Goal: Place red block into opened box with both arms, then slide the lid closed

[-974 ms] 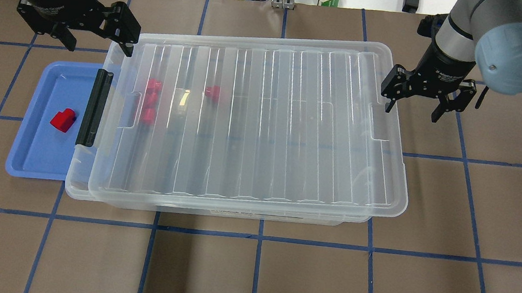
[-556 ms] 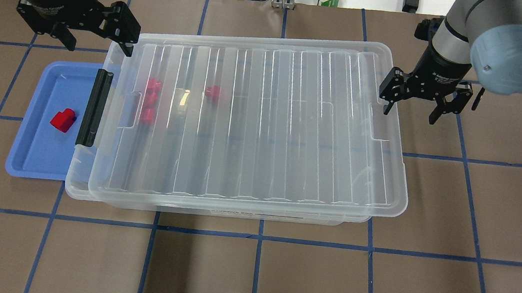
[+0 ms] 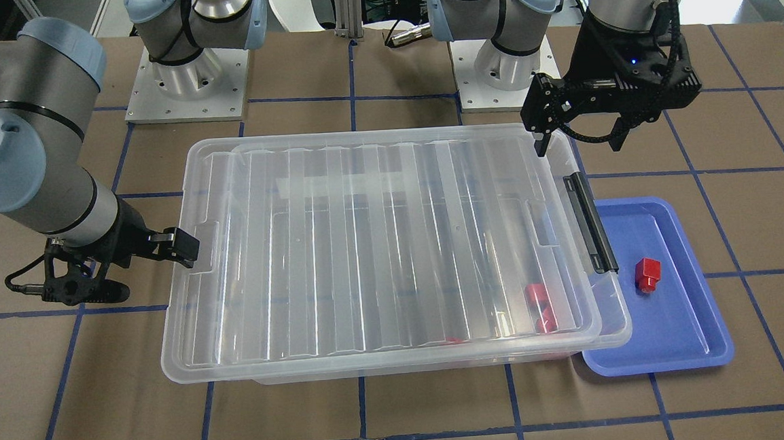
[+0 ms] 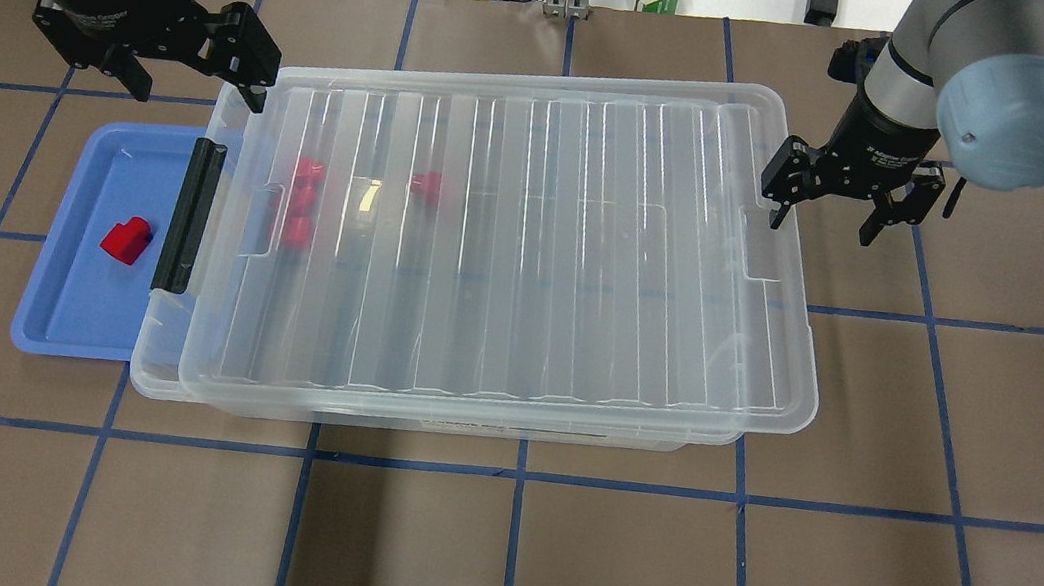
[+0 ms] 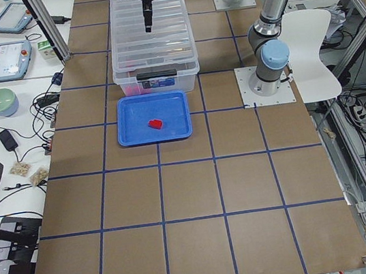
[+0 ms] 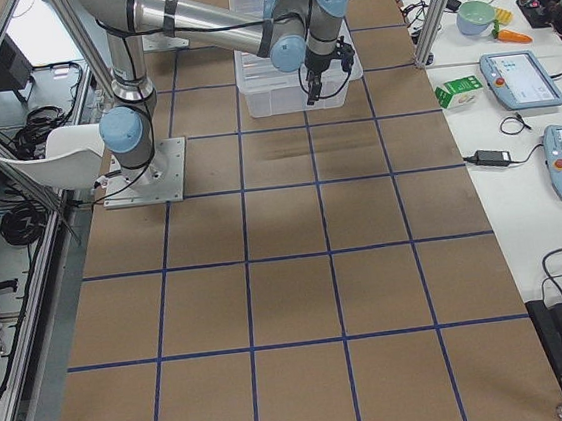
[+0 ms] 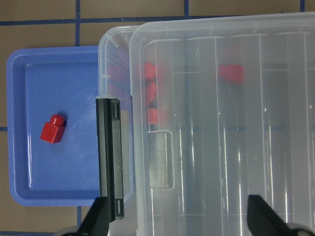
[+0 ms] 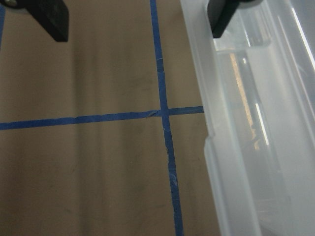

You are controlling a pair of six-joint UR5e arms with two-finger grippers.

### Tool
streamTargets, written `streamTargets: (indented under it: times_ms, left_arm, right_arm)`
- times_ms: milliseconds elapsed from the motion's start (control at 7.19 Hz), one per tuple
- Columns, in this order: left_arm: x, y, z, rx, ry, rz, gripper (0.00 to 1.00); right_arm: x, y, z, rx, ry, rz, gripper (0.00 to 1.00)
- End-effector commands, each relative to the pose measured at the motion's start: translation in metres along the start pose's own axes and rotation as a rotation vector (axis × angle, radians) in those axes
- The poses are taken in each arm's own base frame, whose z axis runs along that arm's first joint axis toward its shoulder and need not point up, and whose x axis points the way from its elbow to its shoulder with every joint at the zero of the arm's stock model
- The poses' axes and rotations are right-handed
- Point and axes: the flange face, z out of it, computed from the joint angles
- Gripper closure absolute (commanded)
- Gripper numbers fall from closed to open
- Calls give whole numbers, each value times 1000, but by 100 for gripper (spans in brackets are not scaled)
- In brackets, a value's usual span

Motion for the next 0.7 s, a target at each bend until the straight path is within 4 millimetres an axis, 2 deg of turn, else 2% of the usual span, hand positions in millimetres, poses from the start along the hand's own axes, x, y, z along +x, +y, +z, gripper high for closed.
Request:
streamTargets:
  times_ms: [0,417,556]
  left_arm:
    - [0,0,0,0,-1,0,0]
    - [0,0,0,0,2,0,0]
    - [-1,0,0,0,-2,-1,0]
  right_arm:
    - [11,-5,-4,25,8,-14,0]
    - [67,-12,-6,21,-1,-20,0]
    - [77,-13,-8,22,-2,-19,0]
